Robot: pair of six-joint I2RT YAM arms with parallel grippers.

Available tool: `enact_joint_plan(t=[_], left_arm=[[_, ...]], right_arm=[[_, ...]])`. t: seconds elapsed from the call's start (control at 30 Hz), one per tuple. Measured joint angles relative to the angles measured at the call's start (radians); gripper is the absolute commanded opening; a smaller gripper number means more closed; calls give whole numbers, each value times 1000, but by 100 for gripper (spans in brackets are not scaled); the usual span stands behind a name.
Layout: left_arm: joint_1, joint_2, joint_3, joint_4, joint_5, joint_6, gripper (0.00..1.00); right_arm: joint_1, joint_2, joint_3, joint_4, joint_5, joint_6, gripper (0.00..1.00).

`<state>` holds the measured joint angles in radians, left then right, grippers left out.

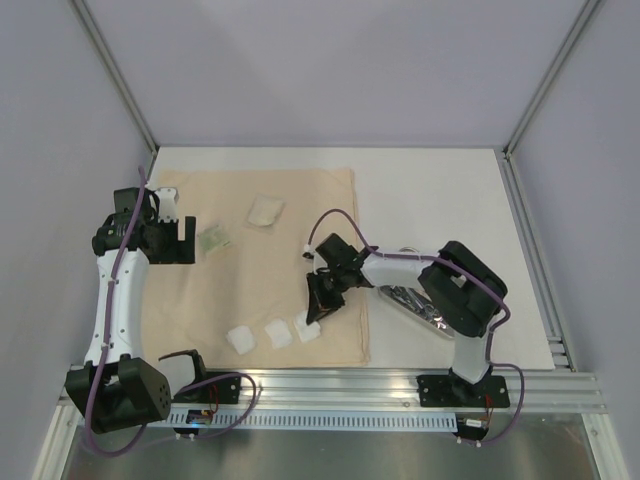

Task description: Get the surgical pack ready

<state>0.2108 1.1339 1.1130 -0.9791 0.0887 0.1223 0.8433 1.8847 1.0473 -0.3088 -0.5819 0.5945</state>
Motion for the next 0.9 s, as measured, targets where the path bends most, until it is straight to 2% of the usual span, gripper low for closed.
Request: enact_joint_plan(t=[0.2,0.37,0.47,0.63,0.77,0.9], left_arm=[[0,0,0,0,0,0,94],[0,1,0,0,0,0,94],[0,7,0,0,0,0,94],[0,29,0,0,5,0,94],[0,34,0,-1,10,0,94],[0,34,0,-1,13,0,94]], right_arm=[[-37,-117,88,-157,-8,-164,0],[-183,-287,208,-402,31,-417,1],[-278,-368,249,-554,125,-586,1],[-317,-426,196,-736,297,-780,1],[-335,-430,112,-785,406,-856,0],[-358,-417,94,-784,504,-883,1]])
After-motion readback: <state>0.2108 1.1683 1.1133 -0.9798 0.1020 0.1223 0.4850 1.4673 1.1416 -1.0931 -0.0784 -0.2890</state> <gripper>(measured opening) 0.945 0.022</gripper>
